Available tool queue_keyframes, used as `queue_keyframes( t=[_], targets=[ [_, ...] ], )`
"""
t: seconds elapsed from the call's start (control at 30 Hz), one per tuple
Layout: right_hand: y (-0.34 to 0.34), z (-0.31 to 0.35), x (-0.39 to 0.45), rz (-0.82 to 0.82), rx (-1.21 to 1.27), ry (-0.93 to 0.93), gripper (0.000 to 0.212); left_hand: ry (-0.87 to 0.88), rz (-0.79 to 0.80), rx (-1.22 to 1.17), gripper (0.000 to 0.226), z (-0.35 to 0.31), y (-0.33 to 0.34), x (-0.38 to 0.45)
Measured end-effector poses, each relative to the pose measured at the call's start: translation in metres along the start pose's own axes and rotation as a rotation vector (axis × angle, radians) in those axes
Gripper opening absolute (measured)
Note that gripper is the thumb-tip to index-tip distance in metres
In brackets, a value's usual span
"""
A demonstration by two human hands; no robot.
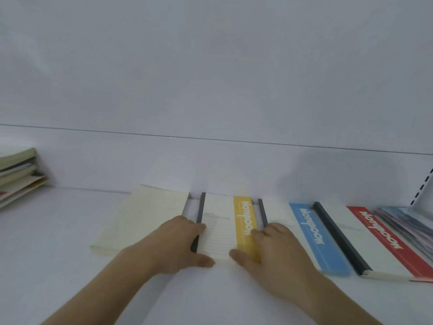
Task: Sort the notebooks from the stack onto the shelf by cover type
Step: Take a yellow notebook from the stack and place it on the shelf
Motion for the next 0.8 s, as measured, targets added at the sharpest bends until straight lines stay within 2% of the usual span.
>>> queue_keyframes(
  t=[0.07, 0.1, 0.23, 0.37, 0.63, 0.73, 0.8],
  targets=[
    [0.002, -0.003, -0.002, 0.107, 0.004, -0.024, 0.099, -0.002, 0.010, -0.012, 0.056, -0.001, -0.002, -0.001],
    [0.002, -0.005, -0.003, 0.135, 0.011, -0.042, 0.098, 0.004, 0.011, -0.002, 0.055, -0.001, -0.002, -0.002],
    [-0.004, -0.008, -0.002, 0.104, 0.051, -0.099, 0.078, 0.031, 0.018, 0.073, 0.054, 0.000, -0.004, 0.000],
    [-0.007, -0.012, 0.003, 0.080, 0.026, -0.125, 0.082, 0.038, 0.023, 0.064, 0.055, 0.004, -0.005, 0.003],
    [-0.009, -0.009, 0.003, 0.001, -0.042, -0.203, 0.077, 0.019, 0.046, -0.027, 0.049, 0.004, -0.006, 0.000],
    [-0.008, -0.010, 0.002, 0.021, -0.017, -0.180, 0.077, -0.011, 0.057, -0.047, 0.057, 0.004, -0.005, -0.001],
    [-0.009, -0.010, -0.001, 0.034, 0.004, -0.163, 0.079, -0.018, 0.029, 0.024, 0.059, 0.003, -0.007, -0.001]
  ],
)
Point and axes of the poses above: each hand's wrist, its own x-axis towards the middle knuckle, its own y-axis out of the palm, z = x × y, the point moved 6 cm from there along x, towards the middle knuckle, and after that the axes turned 14 degrees about x, right-handed, at the moved point
